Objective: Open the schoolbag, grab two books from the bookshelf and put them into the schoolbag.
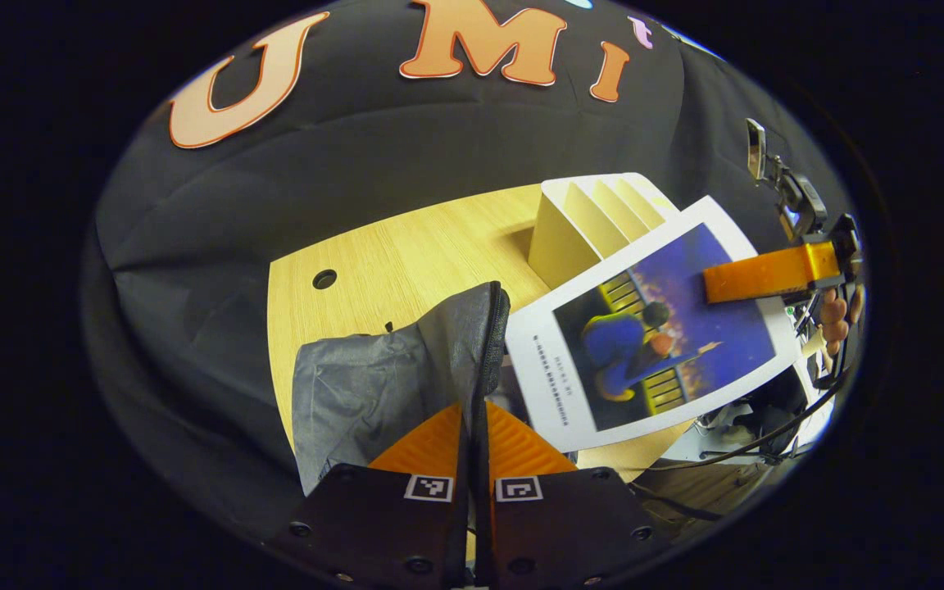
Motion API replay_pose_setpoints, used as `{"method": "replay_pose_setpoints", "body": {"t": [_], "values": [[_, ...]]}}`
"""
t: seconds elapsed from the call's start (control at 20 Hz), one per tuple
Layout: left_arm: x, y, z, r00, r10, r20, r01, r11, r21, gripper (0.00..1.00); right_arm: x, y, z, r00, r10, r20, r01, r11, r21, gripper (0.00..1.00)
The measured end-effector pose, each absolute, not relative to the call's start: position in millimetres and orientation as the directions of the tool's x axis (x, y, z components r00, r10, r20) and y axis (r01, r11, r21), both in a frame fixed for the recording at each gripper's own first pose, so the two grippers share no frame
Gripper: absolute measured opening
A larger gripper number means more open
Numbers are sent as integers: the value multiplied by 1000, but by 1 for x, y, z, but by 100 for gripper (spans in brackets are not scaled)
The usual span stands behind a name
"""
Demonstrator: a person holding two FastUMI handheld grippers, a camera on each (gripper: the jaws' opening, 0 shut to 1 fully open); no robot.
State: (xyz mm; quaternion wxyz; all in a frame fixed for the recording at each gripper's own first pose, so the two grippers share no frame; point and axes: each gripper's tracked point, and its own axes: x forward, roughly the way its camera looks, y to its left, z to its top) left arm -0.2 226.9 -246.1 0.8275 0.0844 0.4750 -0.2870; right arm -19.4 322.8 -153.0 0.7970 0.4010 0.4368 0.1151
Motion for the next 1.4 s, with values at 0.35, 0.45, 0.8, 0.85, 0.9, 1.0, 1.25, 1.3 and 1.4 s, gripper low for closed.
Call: {"method": "replay_pose_setpoints", "body": {"t": [0.35, 0.45, 0.8, 0.85, 0.9, 1.0, 1.25, 1.3, 1.4], "values": [[0, 226, -240, 391, -408, -825, 549, 823, -147, 5, -2, 373, -185, 586, 597, -547, 191, 555, 810, 36], [1, 228, -240, 394, -413, -821, 548, 822, -151, 5, 1, 386, -197, 585, 602, -543, 197, 544, 816, 36], [-7, 216, -238, 393, -444, -805, 571, 804, -165, 5, 10, 413, -225, 634, 602, -485, 238, 444, 864, 36], [-8, 212, -238, 390, -449, -804, 576, 800, -168, 5, 12, 412, -226, 648, 594, -477, 233, 442, 866, 36], [-8, 208, -238, 385, -453, -804, 581, 796, -170, 5, 13, 414, -228, 659, 584, -474, 228, 444, 866, 36], [-10, 203, -237, 375, -469, -800, 588, 787, -186, 5, 15, 420, -237, 660, 575, -483, 228, 460, 858, 36], [-12, 188, -239, 358, -478, -802, 609, 771, -188, 5, 10, 446, -253, 628, 619, -472, 220, 440, 871, 39], [-13, 186, -239, 356, -477, -804, 617, 766, -182, 5, 10, 449, -255, 627, 621, -470, 216, 442, 871, 39], [-14, 184, -241, 353, -473, -807, 623, 763, -174, 5, 16, 454, -260, 626, 626, -465, 206, 442, 873, 39]]}}
